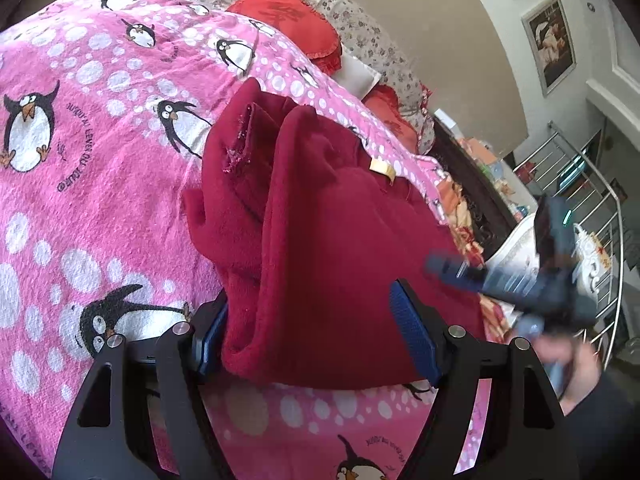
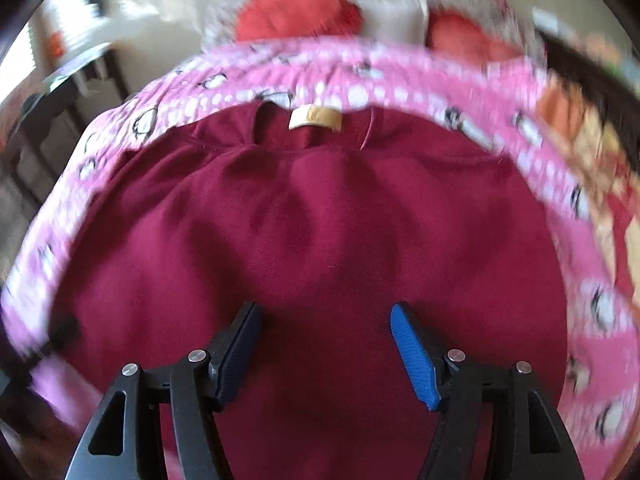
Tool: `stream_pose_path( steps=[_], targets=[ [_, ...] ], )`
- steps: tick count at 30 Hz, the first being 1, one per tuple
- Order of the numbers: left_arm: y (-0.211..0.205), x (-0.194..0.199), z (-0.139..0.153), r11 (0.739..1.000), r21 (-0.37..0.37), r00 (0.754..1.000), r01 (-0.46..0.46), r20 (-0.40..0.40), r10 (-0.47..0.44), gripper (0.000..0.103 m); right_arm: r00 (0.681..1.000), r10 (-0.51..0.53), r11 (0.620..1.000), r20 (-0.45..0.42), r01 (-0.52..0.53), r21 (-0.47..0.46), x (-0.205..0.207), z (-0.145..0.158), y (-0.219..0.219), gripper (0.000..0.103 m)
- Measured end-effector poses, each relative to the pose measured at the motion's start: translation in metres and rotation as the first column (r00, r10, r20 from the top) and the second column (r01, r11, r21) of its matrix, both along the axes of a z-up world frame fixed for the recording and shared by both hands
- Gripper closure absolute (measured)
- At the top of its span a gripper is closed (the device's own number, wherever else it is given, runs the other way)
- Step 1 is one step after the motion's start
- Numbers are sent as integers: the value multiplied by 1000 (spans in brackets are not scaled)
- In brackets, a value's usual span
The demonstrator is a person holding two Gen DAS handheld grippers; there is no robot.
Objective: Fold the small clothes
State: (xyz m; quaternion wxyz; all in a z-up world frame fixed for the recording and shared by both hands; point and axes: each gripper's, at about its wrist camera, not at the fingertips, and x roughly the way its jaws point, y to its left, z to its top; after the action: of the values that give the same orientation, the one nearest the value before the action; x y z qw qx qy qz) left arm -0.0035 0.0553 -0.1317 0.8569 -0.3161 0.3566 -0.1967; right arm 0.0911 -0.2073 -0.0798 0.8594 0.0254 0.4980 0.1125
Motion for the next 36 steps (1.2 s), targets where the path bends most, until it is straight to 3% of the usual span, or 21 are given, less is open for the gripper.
stream_pose_path(
  steps=[4, 7, 11, 13, 17, 21, 25, 31, 34, 36],
  targets=[
    [0, -1, 1, 1000, -9, 1000, -2, 3, 2, 28, 996, 39, 989, 81, -49, 137, 22, 46, 34, 36],
    [0, -4, 3, 1000, 11, 1000, -29, 3, 29, 29, 994, 107, 964, -7, -102, 246, 56, 46, 66, 36],
    [8, -7, -2, 992, 48, 992, -116, -53, 119, 71, 969, 182, 944, -166, -125, 306, 109, 29, 111, 36],
    [8, -9, -2, 987, 70, 986, -148, -62, 152, 78, 951, 175, 941, -253, -86, 327, 134, 16, 126, 36],
    [-12, -16, 13, 957, 232, 984, -175, 4, 178, 83, 875, 113, 982, -470, -27, 186, 168, -17, 158, 35],
    [-36, -19, 25, 907, 387, 987, -164, 63, 151, 85, 891, 113, 988, -440, -55, 142, 176, -8, 183, 35],
    [-59, -20, 38, 839, 517, 984, -168, 136, 114, 85, 865, 185, 982, -466, -184, 49, 174, -6, 219, 32],
    [-82, -30, 48, 769, 612, 971, -184, 233, 47, 87, 831, 193, 940, -522, -309, -144, 184, -17, 256, 32],
    [-86, -34, 52, 754, 628, 964, -191, 263, 26, 89, 823, 171, 937, -541, -306, -170, 192, -22, 258, 33],
    [-88, -35, 52, 751, 633, 964, -188, 266, 18, 89, 818, 168, 935, -550, -310, -175, 194, -25, 257, 41]
  ],
)
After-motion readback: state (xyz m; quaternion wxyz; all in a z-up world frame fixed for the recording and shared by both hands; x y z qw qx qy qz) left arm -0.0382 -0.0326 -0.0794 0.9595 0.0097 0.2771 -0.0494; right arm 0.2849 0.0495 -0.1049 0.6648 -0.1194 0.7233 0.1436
